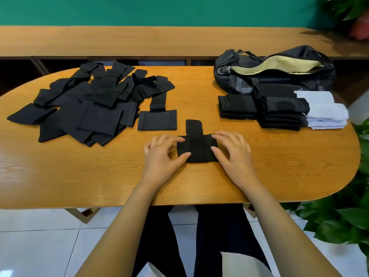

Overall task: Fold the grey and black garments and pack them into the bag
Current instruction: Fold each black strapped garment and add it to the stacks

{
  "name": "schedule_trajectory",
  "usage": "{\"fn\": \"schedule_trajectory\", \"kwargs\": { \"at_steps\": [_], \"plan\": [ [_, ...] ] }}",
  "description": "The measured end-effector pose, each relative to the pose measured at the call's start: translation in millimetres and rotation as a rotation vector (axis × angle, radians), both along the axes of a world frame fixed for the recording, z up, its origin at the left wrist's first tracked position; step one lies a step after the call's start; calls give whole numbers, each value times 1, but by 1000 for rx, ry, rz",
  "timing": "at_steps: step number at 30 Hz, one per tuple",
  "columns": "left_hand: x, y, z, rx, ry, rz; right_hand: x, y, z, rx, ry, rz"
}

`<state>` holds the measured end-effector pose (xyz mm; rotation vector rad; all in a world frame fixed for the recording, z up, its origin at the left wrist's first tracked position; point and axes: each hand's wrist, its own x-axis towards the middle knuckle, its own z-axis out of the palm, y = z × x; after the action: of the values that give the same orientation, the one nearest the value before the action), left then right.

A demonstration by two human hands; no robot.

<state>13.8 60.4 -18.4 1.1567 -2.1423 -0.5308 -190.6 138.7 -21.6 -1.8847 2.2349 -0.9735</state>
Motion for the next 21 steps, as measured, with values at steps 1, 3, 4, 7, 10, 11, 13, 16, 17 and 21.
{"fn": "schedule_trajectory", "kwargs": {
  "at_steps": [1, 3, 4, 7, 10, 11, 13, 16, 17, 21],
  "plan": [
    [0, 0, 1, 13, -38, -36, 1, -1, 0, 32, 30, 13],
    [-1, -1, 1, 44, -138, -103, 2, -2, -1, 97, 67, 14],
    [-2, -1, 1, 46, -180, -122, 2, -2, -2, 114, 73, 10],
    [-2, -2, -1, 27, -201, -123, 1, -3, -2, 122, 69, 15],
    [-3, -1, -2, 6, -194, -109, 0, -1, -2, 131, 55, 64],
    [-3, -1, -1, 6, -182, -101, 1, 0, -1, 124, 57, 88],
    [-3, 0, 0, 21, -137, -91, 1, 1, 0, 90, 74, 136],
    [-2, 1, 0, 27, -76, -119, 1, 2, -2, 13, 77, 174],
    [-1, 2, 0, 28, -60, -131, 0, 2, -2, -13, 65, 173],
    [0, 1, 1, 32, -36, -162, 1, 4, 0, -55, 10, 152]
  ]
}}
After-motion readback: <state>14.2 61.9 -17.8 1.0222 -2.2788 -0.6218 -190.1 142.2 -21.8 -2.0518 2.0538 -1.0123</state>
